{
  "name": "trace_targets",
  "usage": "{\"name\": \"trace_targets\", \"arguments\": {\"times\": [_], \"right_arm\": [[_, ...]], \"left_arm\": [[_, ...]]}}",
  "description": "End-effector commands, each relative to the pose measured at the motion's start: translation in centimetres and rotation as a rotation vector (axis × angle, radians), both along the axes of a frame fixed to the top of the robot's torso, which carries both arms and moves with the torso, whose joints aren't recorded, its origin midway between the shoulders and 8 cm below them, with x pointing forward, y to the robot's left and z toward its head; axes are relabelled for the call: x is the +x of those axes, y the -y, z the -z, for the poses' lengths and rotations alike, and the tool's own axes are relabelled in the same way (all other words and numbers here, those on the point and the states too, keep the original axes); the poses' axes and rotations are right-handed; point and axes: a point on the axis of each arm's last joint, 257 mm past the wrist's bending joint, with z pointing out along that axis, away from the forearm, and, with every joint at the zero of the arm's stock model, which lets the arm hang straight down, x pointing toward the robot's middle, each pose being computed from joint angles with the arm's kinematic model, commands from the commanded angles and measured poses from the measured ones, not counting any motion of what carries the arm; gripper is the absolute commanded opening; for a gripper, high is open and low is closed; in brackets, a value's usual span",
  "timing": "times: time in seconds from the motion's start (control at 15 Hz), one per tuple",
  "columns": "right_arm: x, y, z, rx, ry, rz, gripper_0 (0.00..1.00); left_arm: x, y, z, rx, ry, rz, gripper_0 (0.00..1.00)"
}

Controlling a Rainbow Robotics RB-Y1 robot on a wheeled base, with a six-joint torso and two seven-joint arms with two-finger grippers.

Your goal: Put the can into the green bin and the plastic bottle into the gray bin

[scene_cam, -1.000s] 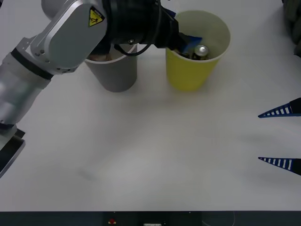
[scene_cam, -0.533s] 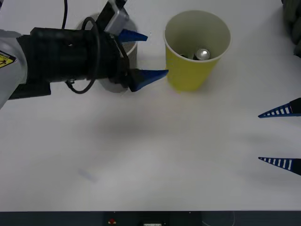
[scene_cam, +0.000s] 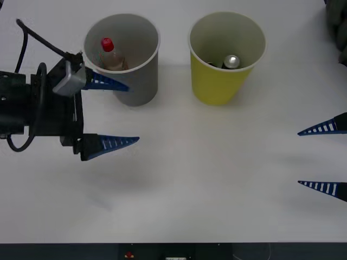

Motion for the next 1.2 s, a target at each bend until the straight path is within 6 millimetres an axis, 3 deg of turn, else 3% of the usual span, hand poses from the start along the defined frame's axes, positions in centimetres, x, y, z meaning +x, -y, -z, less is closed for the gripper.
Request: {"name": "trace_targets", "arguments": {"times": [0.07, 0.67, 1.07, 1.2], "right_arm": [[0.0, 0.0, 0.0, 0.0, 0.0, 0.0, 1.0], [0.0, 0.0, 0.0, 0.0, 0.0, 0.0, 1.0], [0.0, 0.0, 0.0, 0.0, 0.0, 0.0, 1.0], [0.0, 0.0, 0.0, 0.0, 0.0, 0.0, 1.0]], "left_arm": [[-1.3, -2.4, 1.8, 0.057, 0.017, 0.03, 1.0], [-3.3, -9.6, 6.7, 0.22, 0.042, 0.001, 1.0], [-4.9, -11.2, 9.8, 0.257, -0.049, 0.035, 1.0], [-4.1, -12.0, 9.9, 0.274, -0.003, 0.055, 1.0]]}}
